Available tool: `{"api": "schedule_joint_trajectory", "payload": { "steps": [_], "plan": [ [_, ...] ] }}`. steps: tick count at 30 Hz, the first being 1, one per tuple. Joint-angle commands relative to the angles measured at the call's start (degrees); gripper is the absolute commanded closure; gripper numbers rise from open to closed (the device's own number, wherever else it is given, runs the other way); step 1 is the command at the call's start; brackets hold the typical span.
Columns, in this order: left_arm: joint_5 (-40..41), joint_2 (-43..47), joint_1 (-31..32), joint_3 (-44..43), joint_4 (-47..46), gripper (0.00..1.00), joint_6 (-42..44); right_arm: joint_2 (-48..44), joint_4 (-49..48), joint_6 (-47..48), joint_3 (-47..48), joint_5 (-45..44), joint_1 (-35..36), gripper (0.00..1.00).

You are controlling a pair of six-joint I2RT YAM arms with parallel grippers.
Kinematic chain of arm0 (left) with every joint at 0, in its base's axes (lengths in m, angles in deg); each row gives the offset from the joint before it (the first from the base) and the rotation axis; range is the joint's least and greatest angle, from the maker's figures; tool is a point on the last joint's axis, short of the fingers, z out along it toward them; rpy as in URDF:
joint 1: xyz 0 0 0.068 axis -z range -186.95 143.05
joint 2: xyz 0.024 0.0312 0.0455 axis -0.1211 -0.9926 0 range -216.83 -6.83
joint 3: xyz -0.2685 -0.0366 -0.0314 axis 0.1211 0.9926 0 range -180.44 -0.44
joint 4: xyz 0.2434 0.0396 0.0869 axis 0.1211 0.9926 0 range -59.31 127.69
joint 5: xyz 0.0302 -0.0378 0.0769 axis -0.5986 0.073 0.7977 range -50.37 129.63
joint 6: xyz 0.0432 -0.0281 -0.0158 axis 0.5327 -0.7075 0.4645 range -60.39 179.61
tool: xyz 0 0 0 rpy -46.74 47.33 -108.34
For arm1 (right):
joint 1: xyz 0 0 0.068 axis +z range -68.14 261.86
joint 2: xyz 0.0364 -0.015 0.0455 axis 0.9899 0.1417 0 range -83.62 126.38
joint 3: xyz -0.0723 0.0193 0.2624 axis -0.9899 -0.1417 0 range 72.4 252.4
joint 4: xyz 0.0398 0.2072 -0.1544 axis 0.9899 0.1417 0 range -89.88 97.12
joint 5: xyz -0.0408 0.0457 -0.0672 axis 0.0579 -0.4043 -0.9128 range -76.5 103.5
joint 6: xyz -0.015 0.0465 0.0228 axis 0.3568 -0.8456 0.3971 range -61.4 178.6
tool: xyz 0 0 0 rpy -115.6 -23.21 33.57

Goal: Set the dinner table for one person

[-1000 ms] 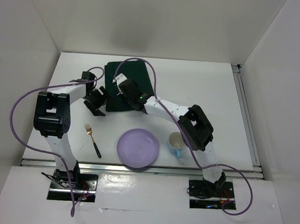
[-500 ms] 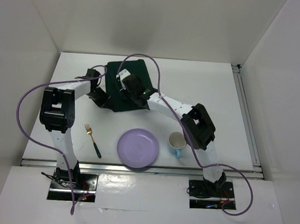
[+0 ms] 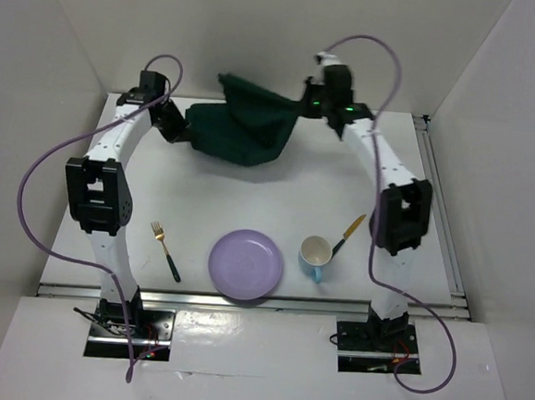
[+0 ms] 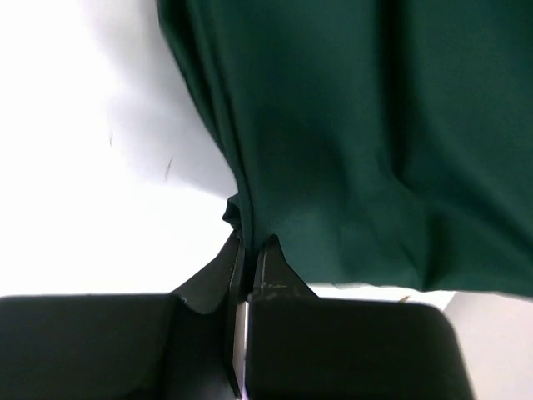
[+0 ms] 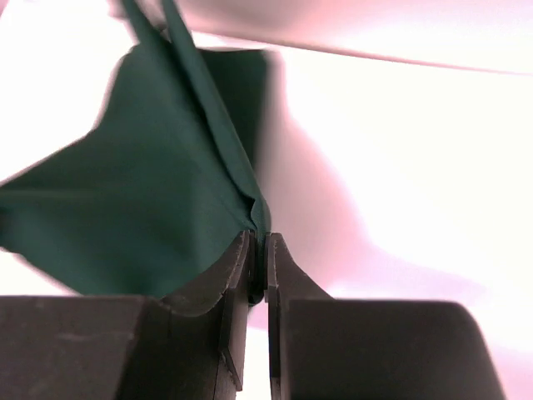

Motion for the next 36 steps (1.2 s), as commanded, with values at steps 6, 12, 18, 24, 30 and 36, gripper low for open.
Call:
{"api": "schedule_joint_trajectory", "payload": {
  "steps": [6, 12, 18, 24, 30, 36],
  "plan": [
    [-4.9, 7.9, -2.6, 4.3, 0.3, 1.0, 6.5, -30.8, -12.3, -19.7, -43.2, 11.0, -18.0, 1.0],
    [-6.3, 12.4, -1.4, 25.3, -9.0, 1.0, 5.9, -40.8, -16.1, -23.7, -65.1, 11.0, -16.6, 1.0],
    [-5.5, 13.5, 0.3, 29.0, -8.6, 1.0, 5.9, -42.7, -12.9, -23.2, -65.2, 9.2, -16.0, 1.0],
    [-3.8, 16.5, 0.8, 20.0, -3.5, 1.0, 7.0, -43.9, -8.8, -21.2, -55.3, 8.1, -16.0, 1.0],
    [-3.3, 20.7, 0.2, 1.1, 3.8, 1.0, 8.1, -44.5, -4.7, -19.2, -38.5, 7.5, -17.1, 1.0],
    [-5.0, 25.9, -3.5, -8.2, 6.1, 1.0, 8.1, -47.3, -1.8, -18.6, -29.2, 9.1, -18.3, 1.0]
  ]
}}
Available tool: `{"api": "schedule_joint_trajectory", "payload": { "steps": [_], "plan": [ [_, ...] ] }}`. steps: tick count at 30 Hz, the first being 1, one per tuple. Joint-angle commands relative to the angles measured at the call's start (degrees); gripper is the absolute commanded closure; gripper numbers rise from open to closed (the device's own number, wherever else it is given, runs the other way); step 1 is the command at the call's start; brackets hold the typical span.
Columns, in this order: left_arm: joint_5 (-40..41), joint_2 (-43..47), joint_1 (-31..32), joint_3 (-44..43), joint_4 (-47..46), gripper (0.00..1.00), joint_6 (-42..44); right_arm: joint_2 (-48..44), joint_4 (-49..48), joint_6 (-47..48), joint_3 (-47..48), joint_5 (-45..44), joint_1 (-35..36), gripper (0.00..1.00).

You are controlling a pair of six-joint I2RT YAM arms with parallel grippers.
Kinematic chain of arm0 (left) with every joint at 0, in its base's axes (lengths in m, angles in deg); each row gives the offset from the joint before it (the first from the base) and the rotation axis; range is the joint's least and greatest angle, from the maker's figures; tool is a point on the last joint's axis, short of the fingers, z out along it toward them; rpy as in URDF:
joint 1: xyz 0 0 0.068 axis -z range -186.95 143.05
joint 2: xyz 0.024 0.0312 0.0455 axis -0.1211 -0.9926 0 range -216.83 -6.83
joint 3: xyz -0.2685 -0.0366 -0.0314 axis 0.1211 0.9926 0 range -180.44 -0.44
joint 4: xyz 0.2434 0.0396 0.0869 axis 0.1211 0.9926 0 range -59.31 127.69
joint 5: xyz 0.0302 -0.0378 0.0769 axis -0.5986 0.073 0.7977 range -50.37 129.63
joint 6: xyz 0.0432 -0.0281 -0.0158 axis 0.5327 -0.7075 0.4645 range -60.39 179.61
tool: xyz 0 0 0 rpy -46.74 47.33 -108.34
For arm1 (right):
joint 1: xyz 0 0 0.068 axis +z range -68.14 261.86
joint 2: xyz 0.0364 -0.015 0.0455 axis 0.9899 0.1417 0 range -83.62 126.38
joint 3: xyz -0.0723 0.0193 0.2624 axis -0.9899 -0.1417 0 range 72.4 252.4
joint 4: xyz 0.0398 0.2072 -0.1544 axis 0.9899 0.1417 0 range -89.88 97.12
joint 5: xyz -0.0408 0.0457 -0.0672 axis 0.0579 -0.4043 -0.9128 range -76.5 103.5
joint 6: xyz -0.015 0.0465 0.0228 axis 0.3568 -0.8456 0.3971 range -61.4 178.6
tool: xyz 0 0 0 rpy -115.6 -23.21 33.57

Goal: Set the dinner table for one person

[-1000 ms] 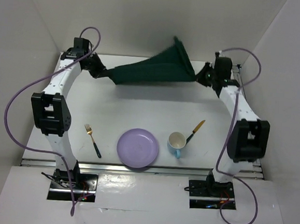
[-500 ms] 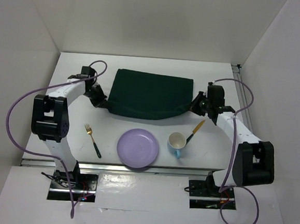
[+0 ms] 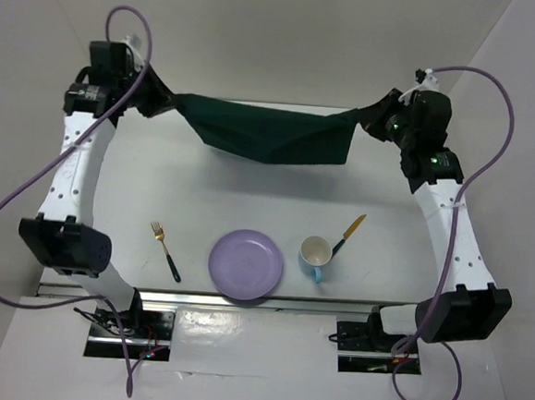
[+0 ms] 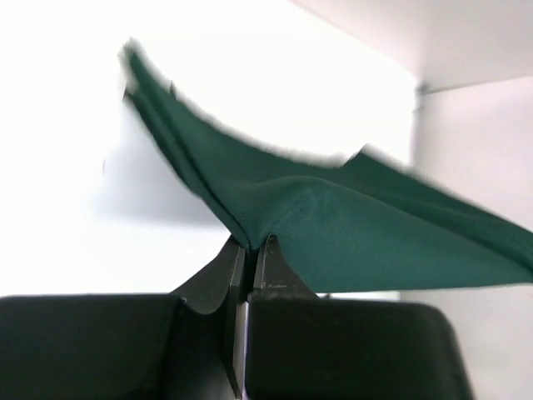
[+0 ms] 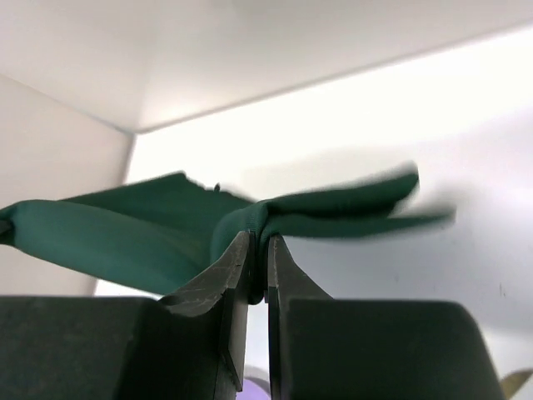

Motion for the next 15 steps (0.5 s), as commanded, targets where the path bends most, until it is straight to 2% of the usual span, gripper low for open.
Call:
{"api": "schedule_joint_trajectory", "payload": {
  "steps": [1, 9, 15],
  "plan": [
    [-0.7, 5.5, -3.6, -3.4, 2.2, 1.0, 1.1, -4.9, 0.6, 1.1, 6.4, 0.6, -1.4, 1.0],
    [-4.2, 10.3, -7.7, -4.5, 0.0, 1.0, 0.6, -6.2, 1.9, 1.1, 10.6, 1.1, -2.0, 1.0],
    [-10.0, 2.9, -7.7, -6.1, -3.0, 1.0, 1.8, -1.5, -2.1, 1.1, 10.0, 2.2, -2.5, 1.0]
  ]
}}
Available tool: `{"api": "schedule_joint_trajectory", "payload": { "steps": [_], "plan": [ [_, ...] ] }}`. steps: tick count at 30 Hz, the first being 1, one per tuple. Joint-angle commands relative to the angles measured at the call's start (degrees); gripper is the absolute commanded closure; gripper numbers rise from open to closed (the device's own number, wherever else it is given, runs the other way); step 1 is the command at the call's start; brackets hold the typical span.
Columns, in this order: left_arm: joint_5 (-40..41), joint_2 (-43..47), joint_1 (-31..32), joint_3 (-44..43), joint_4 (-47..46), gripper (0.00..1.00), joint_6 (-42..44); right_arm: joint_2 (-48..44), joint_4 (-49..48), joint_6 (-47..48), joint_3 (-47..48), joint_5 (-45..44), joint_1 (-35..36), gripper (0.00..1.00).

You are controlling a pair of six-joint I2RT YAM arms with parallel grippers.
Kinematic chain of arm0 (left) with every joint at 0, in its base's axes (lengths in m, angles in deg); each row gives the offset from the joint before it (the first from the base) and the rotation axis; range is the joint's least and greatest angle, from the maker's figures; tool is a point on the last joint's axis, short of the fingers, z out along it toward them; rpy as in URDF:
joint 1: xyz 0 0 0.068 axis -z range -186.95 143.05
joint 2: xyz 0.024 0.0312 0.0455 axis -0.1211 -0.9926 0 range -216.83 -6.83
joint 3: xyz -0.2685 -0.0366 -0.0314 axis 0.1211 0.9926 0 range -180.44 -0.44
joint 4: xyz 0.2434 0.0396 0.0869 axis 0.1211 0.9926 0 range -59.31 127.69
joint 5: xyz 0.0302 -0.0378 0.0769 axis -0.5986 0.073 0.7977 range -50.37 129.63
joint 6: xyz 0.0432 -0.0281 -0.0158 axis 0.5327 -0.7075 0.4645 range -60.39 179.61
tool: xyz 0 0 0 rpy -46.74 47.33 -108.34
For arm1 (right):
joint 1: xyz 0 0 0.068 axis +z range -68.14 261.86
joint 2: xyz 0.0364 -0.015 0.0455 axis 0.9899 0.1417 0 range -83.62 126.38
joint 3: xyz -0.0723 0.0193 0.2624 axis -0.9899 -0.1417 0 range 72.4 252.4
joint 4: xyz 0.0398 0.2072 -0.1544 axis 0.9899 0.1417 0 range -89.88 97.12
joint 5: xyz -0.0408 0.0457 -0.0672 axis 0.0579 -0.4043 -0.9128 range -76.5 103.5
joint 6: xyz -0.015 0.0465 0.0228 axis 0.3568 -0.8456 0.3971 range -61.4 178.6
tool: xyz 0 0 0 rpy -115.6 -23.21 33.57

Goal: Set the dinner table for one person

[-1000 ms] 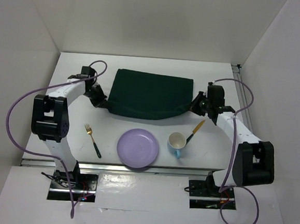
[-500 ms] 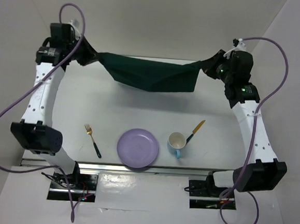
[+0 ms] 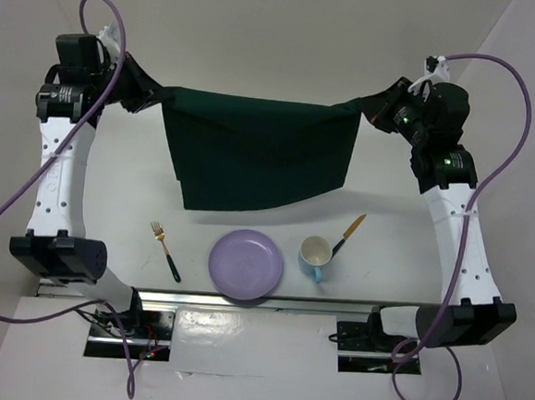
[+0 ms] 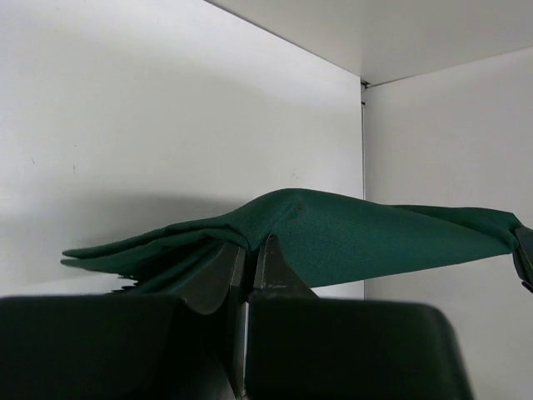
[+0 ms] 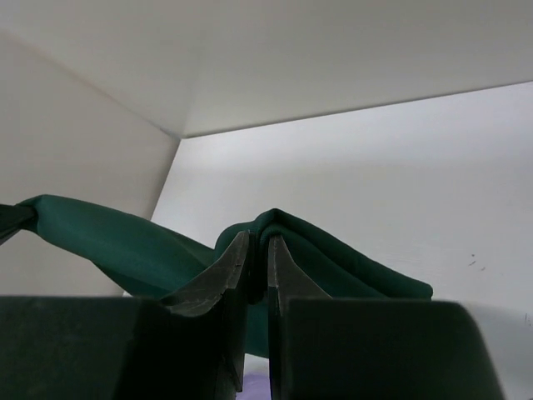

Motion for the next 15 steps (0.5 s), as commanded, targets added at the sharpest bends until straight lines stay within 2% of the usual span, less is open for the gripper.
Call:
{"api": "schedule_joint_trajectory", "payload": {
  "steps": [1, 5, 12, 15],
  "plan": [
    [-1.6, -5.1, -1.9, -3.4, -5.6, 1.0, 1.6, 3.4, -7.0, 1.1, 2.3, -2.1, -2.1, 1.0],
    [-7.1, -12.0, -1.9, -7.1, -7.8, 1.0, 1.6, 8.6, -10.4, 1.1, 4.2, -1.2, -2.1, 1.0],
    [-12.7, -28.1, -1.9, -29.5, -6.6, 1.0, -1.2, 15.6, -15.5, 0.6, 9.2, -0.1, -2.6, 1.0],
    [-14.4, -27.5, -2.6, -28.8, -11.3, 1.0, -2.7, 15.7, -16.7, 0.6, 8.6, -0.6, -2.6, 1.0]
  ]
}}
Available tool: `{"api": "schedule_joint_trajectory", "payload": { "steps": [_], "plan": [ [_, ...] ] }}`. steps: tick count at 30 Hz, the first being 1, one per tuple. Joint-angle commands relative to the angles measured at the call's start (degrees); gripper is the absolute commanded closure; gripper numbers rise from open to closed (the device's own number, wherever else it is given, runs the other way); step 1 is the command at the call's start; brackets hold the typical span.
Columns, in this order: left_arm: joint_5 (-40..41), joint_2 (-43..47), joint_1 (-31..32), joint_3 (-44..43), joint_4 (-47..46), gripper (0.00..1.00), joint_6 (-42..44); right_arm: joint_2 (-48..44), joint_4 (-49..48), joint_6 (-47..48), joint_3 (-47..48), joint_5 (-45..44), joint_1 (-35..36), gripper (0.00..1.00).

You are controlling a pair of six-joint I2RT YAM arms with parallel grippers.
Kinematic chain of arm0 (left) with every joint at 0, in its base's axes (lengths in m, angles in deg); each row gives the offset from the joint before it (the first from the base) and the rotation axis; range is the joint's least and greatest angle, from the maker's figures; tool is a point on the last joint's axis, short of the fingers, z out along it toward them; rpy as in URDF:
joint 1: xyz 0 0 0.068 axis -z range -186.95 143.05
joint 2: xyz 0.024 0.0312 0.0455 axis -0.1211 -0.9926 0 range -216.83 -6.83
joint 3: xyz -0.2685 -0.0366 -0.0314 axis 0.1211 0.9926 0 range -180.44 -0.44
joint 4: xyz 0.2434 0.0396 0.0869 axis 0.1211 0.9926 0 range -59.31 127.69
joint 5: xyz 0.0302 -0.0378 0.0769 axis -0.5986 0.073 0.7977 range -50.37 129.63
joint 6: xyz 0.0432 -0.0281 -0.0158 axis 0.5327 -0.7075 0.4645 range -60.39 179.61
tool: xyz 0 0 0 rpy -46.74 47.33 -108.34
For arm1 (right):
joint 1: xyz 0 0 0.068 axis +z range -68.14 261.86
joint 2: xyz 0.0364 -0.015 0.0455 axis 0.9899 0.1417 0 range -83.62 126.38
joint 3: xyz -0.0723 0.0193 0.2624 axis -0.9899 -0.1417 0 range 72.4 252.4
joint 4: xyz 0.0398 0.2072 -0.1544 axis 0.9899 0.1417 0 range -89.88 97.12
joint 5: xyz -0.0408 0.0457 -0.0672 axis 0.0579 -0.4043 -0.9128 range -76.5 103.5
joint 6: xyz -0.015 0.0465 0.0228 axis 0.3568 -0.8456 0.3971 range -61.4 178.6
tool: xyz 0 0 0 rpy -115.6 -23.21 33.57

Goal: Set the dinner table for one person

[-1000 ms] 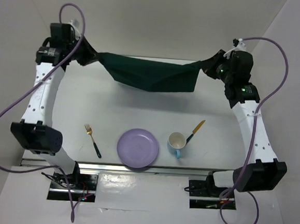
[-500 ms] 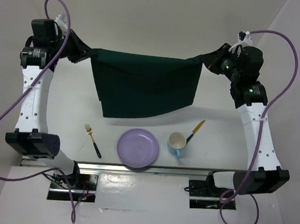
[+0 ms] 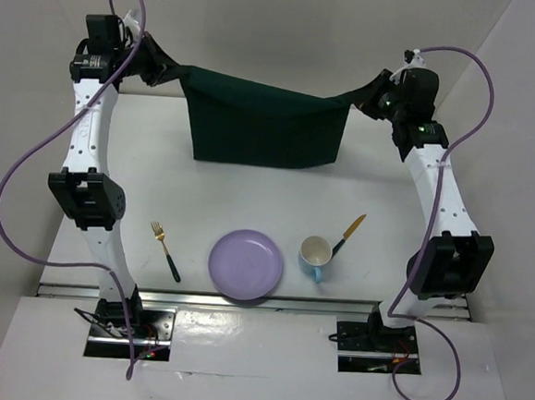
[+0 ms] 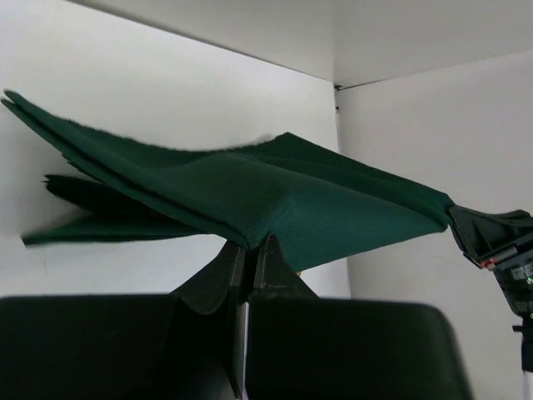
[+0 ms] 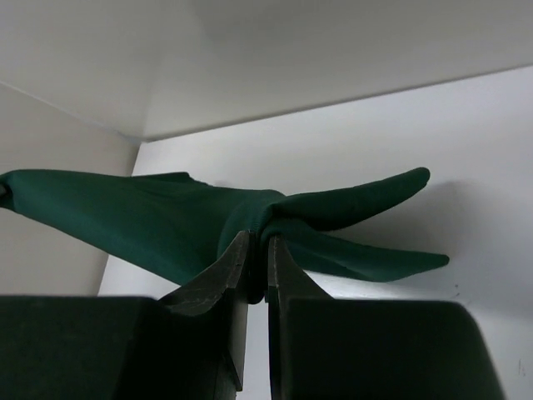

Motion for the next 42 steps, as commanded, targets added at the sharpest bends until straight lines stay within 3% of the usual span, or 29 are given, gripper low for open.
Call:
{"api": "schedule_joint_trajectory", "payload": {
  "steps": [1, 4, 8, 14, 24, 29, 33, 36, 39, 42],
  "plan": [
    [-4.5, 3.4, -2.4, -0.5, -8.7, 1.0, -2.5, -3.5, -10.1, 0.6, 4.0, -1.0, -1.2, 1.0],
    [-5.7, 5.9, -3.1, 2.8, -9.2, 1.0, -1.7, -5.2, -10.6, 0.6, -0.4, -1.5, -1.2, 1.0],
    [-6.4, 12.4, -3.6, 15.2, -9.2, 1.0, 0.7, -11.4, -11.7, 0.6, -11.1, -1.5, -1.7, 1.0],
    [-10.9, 20.9, -5.2, 24.6, -8.5, 1.0, 0.6, -18.5, -10.6, 0.0, -15.3, -1.0, -1.7, 1.0],
    [-18.3, 23.6, -7.7, 23.1, -5.8, 1.0, -4.2, -23.6, -8.1, -1.0, -10.2, -1.5, -1.7, 1.0],
    [-20.3, 22.4, -7.7, 26.0, -11.9, 1.0, -8.5, -21.2, -8.2, -1.0, -8.4, -1.5, -1.7, 1.0],
    [-20.9, 17.9, -7.7, 24.8, -16.1, 1.0, -11.4, -16.9, -11.6, -1.0, -7.3, -2.1, -1.7, 1.0],
    [-21.4, 11.3, -6.4, 18.0, -17.6, 1.0, -13.1, -12.0, -15.7, -1.0, -5.0, -1.6, -1.7, 1.0],
    [-22.6, 1.5, -4.0, 2.3, -18.3, 1.0, -15.1, -5.9, -18.9, -0.4, -0.2, -1.5, -1.7, 1.0],
    [-25.2, -4.0, -4.0, -0.3, -29.7, 1.0, -22.0, 1.3, -21.9, -0.4, 5.2, -1.0, -1.7, 1.0]
  ]
}}
